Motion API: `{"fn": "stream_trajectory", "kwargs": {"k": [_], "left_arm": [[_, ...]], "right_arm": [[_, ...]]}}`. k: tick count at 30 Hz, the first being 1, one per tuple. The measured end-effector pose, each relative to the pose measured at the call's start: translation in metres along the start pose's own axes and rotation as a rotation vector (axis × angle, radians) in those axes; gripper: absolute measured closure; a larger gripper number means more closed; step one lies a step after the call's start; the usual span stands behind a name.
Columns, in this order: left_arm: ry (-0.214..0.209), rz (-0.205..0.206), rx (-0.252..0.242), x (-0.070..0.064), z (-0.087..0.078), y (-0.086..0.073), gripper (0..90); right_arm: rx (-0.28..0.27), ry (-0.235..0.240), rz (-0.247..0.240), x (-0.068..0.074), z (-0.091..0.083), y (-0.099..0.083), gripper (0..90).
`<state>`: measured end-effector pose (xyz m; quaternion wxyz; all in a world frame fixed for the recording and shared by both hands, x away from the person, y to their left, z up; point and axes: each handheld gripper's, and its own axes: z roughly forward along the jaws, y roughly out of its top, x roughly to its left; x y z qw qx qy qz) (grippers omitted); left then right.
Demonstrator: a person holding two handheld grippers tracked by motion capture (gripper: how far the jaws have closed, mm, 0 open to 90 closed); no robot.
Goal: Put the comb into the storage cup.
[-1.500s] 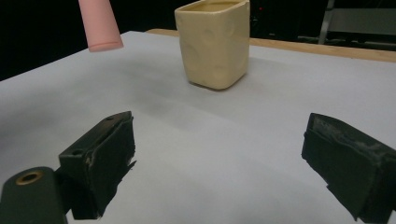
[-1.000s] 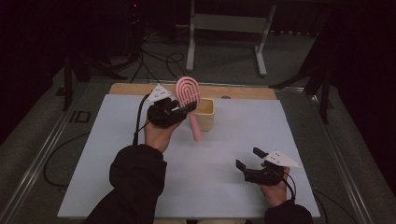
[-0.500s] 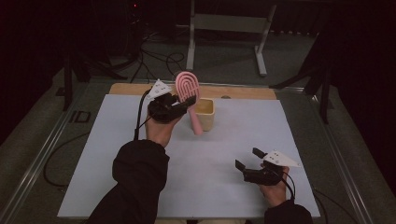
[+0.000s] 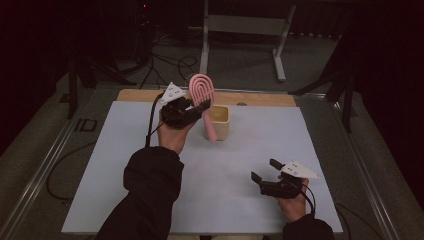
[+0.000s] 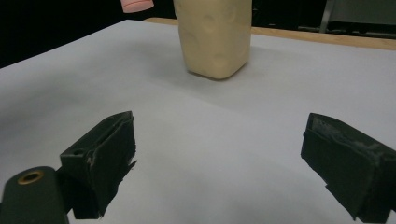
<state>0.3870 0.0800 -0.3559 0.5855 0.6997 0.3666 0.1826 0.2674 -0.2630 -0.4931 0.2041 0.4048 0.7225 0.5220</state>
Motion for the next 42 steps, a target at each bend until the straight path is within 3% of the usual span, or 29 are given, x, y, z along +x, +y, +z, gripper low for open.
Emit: {"fn": "stream_trajectory", "kwargs": {"k": [15, 42], "left_arm": [[0.024, 0.027, 0.009, 0.001, 0.009, 0.007, 65.1], [0.076, 0.034, -0.012, 0.008, 0.021, 0.023, 65.1]], "right_arm": [[0.011, 0.003, 0.002, 0.001, 0.002, -0.001, 9.9], [0.015, 0.01, 0.002, 0.002, 0.003, -0.001, 10.0]]}}
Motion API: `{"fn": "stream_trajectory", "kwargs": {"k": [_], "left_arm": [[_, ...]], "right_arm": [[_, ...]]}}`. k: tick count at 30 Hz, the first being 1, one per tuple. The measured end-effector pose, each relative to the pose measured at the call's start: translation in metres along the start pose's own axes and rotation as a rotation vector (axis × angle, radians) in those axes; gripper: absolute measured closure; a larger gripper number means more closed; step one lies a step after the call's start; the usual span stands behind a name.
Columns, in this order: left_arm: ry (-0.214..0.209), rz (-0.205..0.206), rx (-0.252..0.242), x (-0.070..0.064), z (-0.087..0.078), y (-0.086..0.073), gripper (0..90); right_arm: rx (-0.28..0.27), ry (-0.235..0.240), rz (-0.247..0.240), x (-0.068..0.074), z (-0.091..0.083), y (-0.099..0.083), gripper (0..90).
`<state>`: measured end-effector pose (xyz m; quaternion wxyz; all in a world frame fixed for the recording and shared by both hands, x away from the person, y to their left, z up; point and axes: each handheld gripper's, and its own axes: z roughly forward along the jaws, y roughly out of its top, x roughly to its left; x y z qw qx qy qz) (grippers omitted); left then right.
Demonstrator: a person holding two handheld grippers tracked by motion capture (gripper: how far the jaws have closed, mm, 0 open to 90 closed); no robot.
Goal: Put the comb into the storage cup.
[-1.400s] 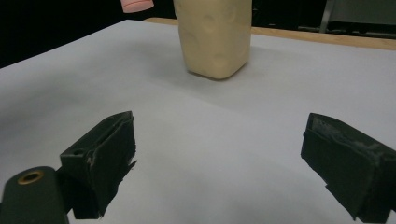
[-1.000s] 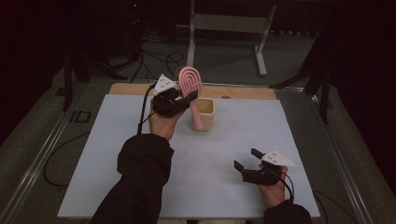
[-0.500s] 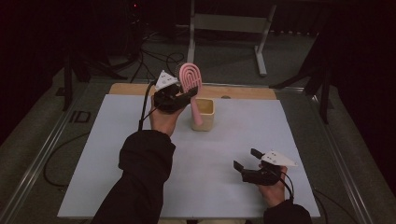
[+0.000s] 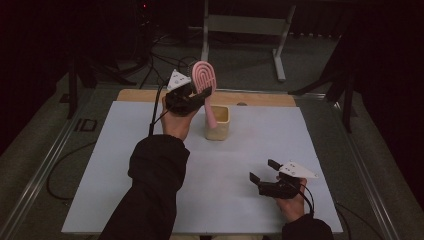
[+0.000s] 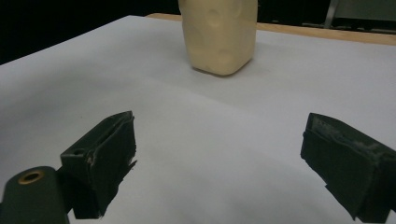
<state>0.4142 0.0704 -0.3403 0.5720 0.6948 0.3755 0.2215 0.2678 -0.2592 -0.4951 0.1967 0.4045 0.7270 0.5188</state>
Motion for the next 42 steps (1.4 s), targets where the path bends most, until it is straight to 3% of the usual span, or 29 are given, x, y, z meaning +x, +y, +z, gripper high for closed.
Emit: {"fn": "stream_trajectory", "kwargs": {"k": [28, 42], "left_arm": [[0.045, -0.008, -0.009, 0.004, 0.019, -0.001, 65.1], [0.048, -0.014, -0.012, 0.003, 0.03, -0.005, 65.1]], "right_arm": [[0.002, 0.0, -0.001, -0.001, 0.001, 0.0, 10.1], [0.0, 0.004, 0.003, -0.001, 0.001, -0.001, 10.1]]}}
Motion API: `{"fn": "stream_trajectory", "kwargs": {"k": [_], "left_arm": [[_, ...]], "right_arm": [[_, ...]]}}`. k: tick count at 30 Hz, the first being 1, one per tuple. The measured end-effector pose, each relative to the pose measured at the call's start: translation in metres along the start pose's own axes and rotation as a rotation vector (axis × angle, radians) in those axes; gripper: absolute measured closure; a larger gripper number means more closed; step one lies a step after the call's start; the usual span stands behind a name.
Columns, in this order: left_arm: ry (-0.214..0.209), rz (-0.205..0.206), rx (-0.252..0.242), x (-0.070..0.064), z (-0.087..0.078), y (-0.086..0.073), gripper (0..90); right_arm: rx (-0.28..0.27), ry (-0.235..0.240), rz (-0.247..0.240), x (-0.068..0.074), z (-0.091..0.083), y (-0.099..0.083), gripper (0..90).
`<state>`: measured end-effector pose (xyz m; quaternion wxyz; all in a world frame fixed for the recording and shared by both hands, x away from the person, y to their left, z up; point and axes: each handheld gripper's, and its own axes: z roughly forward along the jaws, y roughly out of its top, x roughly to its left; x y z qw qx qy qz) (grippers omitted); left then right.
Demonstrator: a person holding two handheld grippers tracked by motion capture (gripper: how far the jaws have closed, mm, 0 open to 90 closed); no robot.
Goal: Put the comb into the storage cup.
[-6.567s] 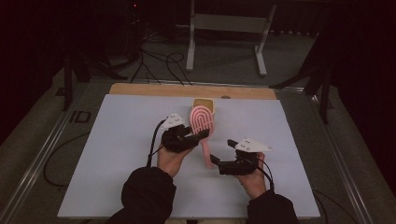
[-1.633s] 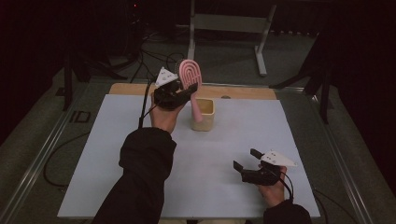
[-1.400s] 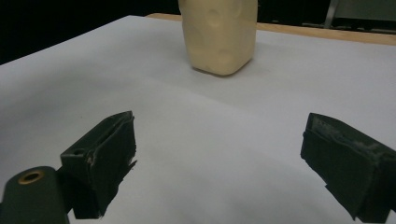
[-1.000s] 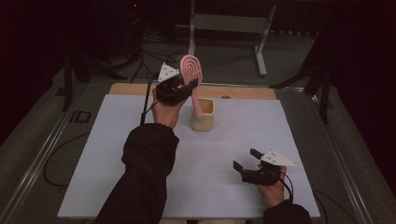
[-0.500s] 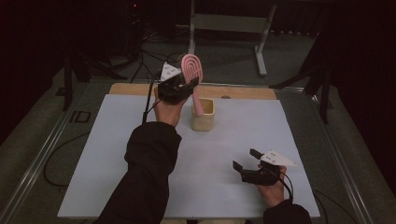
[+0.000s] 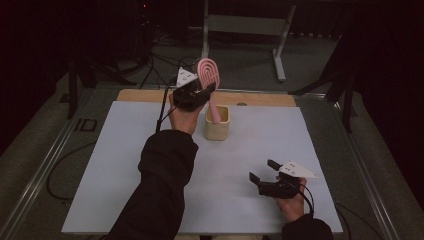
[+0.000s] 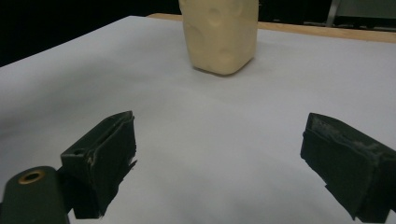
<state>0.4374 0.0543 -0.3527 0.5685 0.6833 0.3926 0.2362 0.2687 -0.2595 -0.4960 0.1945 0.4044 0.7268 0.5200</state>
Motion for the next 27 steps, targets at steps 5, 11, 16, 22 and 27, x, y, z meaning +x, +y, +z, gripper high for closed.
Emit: {"fn": "stream_trajectory", "kwargs": {"k": [5, 11, 16, 22, 27], "left_arm": [[0.01, -0.004, -0.009, 0.002, 0.003, -0.001, 65.1], [0.017, -0.012, -0.015, 0.003, 0.007, -0.002, 65.1], [0.019, -0.022, -0.023, 0.003, 0.009, -0.003, 65.1], [0.026, -0.023, -0.024, 0.001, 0.011, -0.004, 65.1], [0.027, -0.021, -0.024, -0.001, 0.013, -0.005, 65.1]], "right_arm": [[-0.003, 0.003, 0.005, 0.0, 0.0, 0.0, 10.1], [-0.005, 0.006, 0.009, 0.001, 0.001, 0.0, 10.1], [-0.006, 0.005, 0.012, 0.001, 0.001, 0.0, 10.1], [-0.008, 0.001, 0.013, 0.001, 0.001, 0.0, 10.1], [-0.01, 0.001, 0.013, 0.001, 0.0, 0.0, 10.1]]}}
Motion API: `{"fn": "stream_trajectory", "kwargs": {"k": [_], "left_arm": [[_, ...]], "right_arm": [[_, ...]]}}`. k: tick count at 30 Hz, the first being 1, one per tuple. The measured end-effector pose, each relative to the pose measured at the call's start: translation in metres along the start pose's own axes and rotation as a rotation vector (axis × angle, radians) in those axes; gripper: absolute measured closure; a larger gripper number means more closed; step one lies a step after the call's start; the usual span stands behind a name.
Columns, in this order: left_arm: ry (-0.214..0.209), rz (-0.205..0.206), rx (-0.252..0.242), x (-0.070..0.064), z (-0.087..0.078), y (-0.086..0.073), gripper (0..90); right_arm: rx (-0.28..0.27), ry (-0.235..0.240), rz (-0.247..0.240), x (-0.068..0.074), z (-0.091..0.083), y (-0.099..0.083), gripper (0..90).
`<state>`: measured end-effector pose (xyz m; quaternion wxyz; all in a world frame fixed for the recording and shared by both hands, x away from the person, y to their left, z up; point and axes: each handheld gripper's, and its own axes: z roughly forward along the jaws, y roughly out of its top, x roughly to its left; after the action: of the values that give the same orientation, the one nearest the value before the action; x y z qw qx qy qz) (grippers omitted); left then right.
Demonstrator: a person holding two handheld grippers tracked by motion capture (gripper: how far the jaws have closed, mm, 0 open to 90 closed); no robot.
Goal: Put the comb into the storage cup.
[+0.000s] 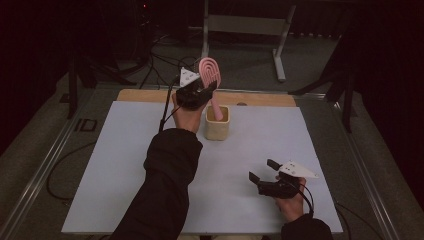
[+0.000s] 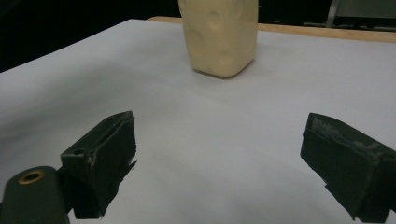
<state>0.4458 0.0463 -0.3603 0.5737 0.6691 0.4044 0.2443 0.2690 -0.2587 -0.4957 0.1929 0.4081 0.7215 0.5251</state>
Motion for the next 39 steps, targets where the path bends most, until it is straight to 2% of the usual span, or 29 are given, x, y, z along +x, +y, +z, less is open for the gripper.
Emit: {"fn": "stream_trajectory", "kwargs": {"k": [39], "left_arm": [[0.007, 0.012, 0.034, -0.013, 0.02, -0.018, 65.0]], "right_arm": [[-0.002, 0.003, 0.001, 0.001, 0.001, 0.0, 10.1]]}}
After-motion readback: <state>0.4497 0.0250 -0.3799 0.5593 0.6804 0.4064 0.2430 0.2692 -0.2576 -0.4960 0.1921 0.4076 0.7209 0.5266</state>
